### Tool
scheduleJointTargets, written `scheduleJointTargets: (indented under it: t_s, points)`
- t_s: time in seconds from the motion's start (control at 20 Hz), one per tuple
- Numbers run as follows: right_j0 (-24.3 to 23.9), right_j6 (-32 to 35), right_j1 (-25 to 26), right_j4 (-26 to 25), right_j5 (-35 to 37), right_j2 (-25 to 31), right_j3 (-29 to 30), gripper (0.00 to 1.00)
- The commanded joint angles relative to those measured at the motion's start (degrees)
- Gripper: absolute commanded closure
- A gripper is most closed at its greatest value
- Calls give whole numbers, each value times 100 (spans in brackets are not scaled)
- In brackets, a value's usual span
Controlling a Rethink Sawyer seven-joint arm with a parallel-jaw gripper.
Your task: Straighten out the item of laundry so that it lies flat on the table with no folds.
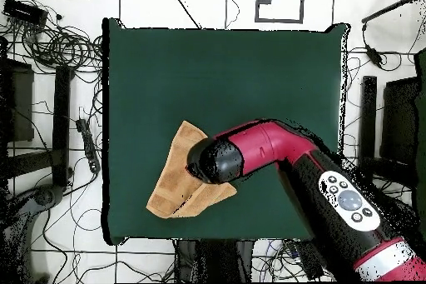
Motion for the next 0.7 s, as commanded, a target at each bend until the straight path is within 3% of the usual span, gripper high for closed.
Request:
scheduleJointTargets:
  t_s: [0.05, 0.7]
  points:
    - [-108, -2416, 301, -212, 920, 579, -739, 0]
    - [-344, -4492, 995, -691, 1610, 769, -1988, 0]
